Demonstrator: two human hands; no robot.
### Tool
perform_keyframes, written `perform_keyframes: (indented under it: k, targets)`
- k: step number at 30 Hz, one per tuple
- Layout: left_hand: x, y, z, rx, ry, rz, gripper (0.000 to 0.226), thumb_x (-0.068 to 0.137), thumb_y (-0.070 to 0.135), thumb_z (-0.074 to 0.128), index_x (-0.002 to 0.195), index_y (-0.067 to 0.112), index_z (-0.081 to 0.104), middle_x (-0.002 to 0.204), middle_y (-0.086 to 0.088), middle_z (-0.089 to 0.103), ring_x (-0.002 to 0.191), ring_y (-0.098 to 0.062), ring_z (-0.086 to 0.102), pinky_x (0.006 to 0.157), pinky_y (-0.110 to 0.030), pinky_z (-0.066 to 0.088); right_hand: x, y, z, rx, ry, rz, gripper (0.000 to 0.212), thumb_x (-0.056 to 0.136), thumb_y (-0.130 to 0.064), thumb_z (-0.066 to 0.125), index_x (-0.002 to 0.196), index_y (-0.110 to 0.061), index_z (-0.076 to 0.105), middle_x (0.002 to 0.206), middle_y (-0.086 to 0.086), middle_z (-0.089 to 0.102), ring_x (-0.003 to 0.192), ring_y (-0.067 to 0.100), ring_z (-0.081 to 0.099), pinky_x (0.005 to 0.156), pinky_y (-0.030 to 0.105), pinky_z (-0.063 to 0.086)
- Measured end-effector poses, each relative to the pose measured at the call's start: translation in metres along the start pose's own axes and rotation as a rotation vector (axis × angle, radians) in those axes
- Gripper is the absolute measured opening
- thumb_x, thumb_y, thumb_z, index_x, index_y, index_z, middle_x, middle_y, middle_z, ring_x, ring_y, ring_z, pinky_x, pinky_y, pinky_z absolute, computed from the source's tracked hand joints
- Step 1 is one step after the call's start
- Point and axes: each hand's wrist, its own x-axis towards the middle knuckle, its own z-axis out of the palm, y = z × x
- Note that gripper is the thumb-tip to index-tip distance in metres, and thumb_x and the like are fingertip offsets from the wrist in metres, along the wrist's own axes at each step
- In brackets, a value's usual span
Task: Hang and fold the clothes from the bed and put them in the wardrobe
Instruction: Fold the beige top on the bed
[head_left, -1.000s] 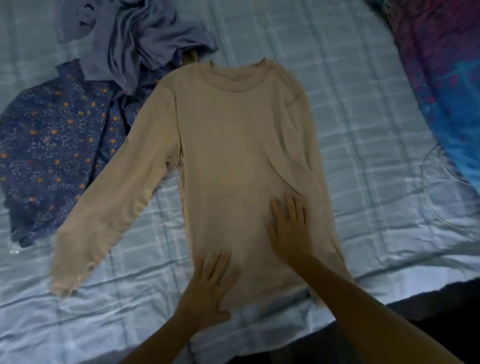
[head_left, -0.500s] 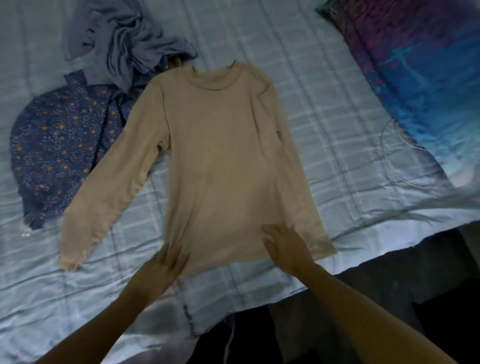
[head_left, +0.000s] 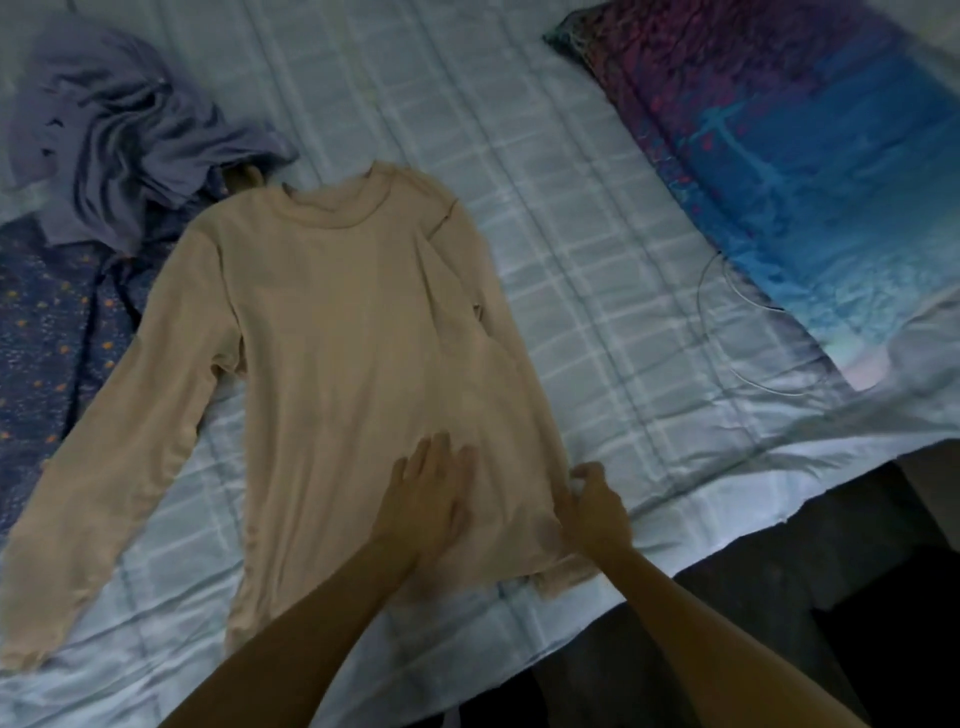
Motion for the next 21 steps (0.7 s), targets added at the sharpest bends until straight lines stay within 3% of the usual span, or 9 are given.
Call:
perform_keyframes:
  k: [3,5,7,9,11,14,17,19,21]
  targets:
    - [0.014,0.013,0.011,0.037,-0.107,0.038,0.074,0.079,0.042,0.053,0.146,0.021,0.03,0.15,-0.026,0.028,0.132,-0.048,0.035,0.094,-0.064,0.036,0.008,0.008,-0.02,0.08,0.205,-0.047,0.024,0.098,-0.021,0.043,0.078,-0.017,0.056,0.076,-0.001,0.058,0.081,0.025,0.063,0.069,0.029,0.043]
    - [0.012,0.015,0.02,0.064,-0.149,0.025,0.085,0.062,0.044,0.076,0.139,0.024,0.046,0.144,-0.027,0.038,0.125,-0.05,0.042,0.085,-0.068,0.041,0.007,0.003,-0.036,0.174,0.41,-0.018,0.026,0.098,-0.016,0.04,0.077,-0.015,0.055,0.075,0.001,0.056,0.077,0.026,0.059,0.066,0.028,0.036]
    - [0.007,0.017,0.016,0.095,-0.186,0.0,0.087,0.049,0.046,0.083,0.13,0.025,0.057,0.137,-0.025,0.047,0.116,-0.048,0.053,0.076,-0.065,0.049,0.003,-0.006,-0.049,0.259,0.62,-0.019,0.026,0.098,-0.015,0.038,0.081,-0.007,0.055,0.079,0.006,0.053,0.074,0.024,0.051,0.067,0.03,0.035]
    - [0.003,0.015,0.011,0.089,-0.174,0.031,0.083,0.07,0.047,0.072,0.143,0.026,0.038,0.152,-0.022,0.023,0.131,-0.047,0.037,0.09,-0.066,0.041,-0.001,-0.017,-0.059,0.313,0.796,-0.085,0.03,0.096,-0.017,0.035,0.08,-0.003,0.055,0.077,0.009,0.05,0.073,0.025,0.05,0.068,0.04,0.042]
    - [-0.003,0.013,0.016,0.091,-0.163,0.034,0.07,0.095,0.041,0.043,0.152,0.026,0.005,0.157,-0.018,-0.008,0.143,-0.041,0.006,0.107,-0.062,0.022,-0.007,-0.024,-0.066,0.277,0.846,-0.153,0.03,0.096,-0.02,0.033,0.08,-0.005,0.055,0.071,0.006,0.051,0.07,0.028,0.053,0.072,0.046,0.048]
    - [-0.018,0.011,0.008,0.071,-0.218,0.048,0.066,0.097,0.037,0.038,0.151,0.021,0.004,0.157,-0.019,-0.008,0.144,-0.038,0.001,0.11,-0.054,0.019,-0.035,-0.039,-0.069,0.251,0.783,-0.276,0.032,0.1,-0.028,0.036,0.096,-0.006,0.059,0.069,0.01,0.059,0.061,0.023,0.051,0.058,0.033,0.043]
    - [-0.042,-0.002,0.007,0.06,-0.192,0.116,0.059,0.088,0.034,0.053,0.142,0.015,0.037,0.15,-0.024,0.026,0.137,-0.038,0.028,0.106,-0.047,0.029,-0.082,-0.065,-0.04,0.086,0.649,-0.553,0.039,0.097,-0.039,0.034,0.1,-0.014,0.064,0.062,0.002,0.061,0.05,0.018,0.052,0.05,0.024,0.041]
    - [-0.06,-0.02,0.017,0.1,-0.124,0.129,0.048,0.063,0.039,0.069,0.107,0.019,0.066,0.111,-0.017,0.063,0.102,-0.032,0.06,0.086,-0.038,0.045,-0.107,-0.076,-0.003,-0.173,0.454,-0.822,0.042,0.093,-0.044,0.035,0.097,-0.02,0.068,0.073,-0.002,0.068,0.057,0.017,0.062,0.054,0.025,0.05]
    - [-0.082,-0.044,0.035,0.103,-0.05,0.093,0.033,0.053,0.039,0.062,0.081,0.023,0.069,0.08,-0.005,0.065,0.074,-0.025,0.063,0.068,-0.032,0.047,-0.126,-0.087,0.03,-0.418,0.044,-0.912,0.053,0.09,-0.055,0.028,0.095,-0.021,0.069,0.086,0.002,0.07,0.074,0.02,0.065,0.061,0.027,0.047]
